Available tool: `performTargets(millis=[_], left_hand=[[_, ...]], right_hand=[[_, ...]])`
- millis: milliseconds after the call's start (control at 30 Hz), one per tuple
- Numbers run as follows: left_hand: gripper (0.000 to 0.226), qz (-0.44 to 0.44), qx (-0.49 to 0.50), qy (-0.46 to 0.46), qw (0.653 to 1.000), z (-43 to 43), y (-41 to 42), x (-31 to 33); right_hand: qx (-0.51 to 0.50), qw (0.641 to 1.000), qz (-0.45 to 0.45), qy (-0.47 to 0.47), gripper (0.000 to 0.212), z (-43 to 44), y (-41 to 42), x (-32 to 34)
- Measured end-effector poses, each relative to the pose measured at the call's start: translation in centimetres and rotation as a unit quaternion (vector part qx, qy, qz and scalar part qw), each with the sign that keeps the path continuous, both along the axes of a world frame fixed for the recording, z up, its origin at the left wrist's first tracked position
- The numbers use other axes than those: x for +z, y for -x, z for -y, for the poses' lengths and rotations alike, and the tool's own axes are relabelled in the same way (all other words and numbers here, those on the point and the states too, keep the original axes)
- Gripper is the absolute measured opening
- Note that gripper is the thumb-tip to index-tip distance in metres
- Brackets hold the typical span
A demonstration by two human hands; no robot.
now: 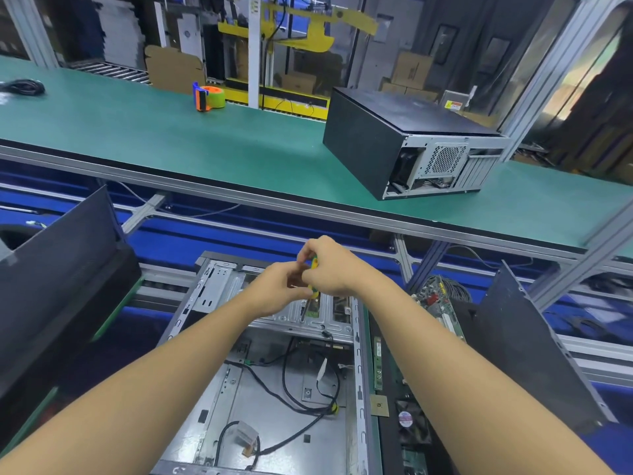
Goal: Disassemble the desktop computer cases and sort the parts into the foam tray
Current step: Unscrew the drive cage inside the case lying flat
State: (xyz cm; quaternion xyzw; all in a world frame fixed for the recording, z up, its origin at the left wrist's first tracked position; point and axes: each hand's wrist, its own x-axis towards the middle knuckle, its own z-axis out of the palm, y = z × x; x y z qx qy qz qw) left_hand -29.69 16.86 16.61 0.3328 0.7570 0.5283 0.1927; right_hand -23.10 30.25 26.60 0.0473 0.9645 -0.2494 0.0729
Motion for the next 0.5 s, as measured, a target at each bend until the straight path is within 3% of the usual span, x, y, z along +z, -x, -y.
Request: performTargets(millis=[67, 167, 233, 367, 500], left_hand=[[0.02, -0.036, 0.027, 0.034, 0.998, -0.4, 0.0, -0.2], [0.023, -0.076, 0.038, 0.079, 0.993, -1.0, -0.2, -0.2], [0.028, -0.067, 0.032, 0.081, 0.994, -1.2, -0.5, -0.2], [0.021, 0.04, -0.042, -0.004, 0.998, 0.0, -0.3, 0.2], [0.021, 0.004, -0.03, 0.004, 1.0, 0.2, 0.2, 0.3]], right_hand=[[-0.031, 0.999, -0.019, -0.002, 0.031, 0.1, -0.2, -0.1], [-0.087, 0.987, -0.034, -0.128, 0.058, 0.4, -0.4, -0.4], [-0.098, 0.982, -0.018, -0.157, 0.052, 0.9, -0.4, -0.6], [-0.064, 0.993, 0.009, -0.095, 0.02, 0.9, -0.1, -0.4], [-0.036, 0.998, 0.032, -0.031, 0.024, 0.2, 0.3, 0.2]])
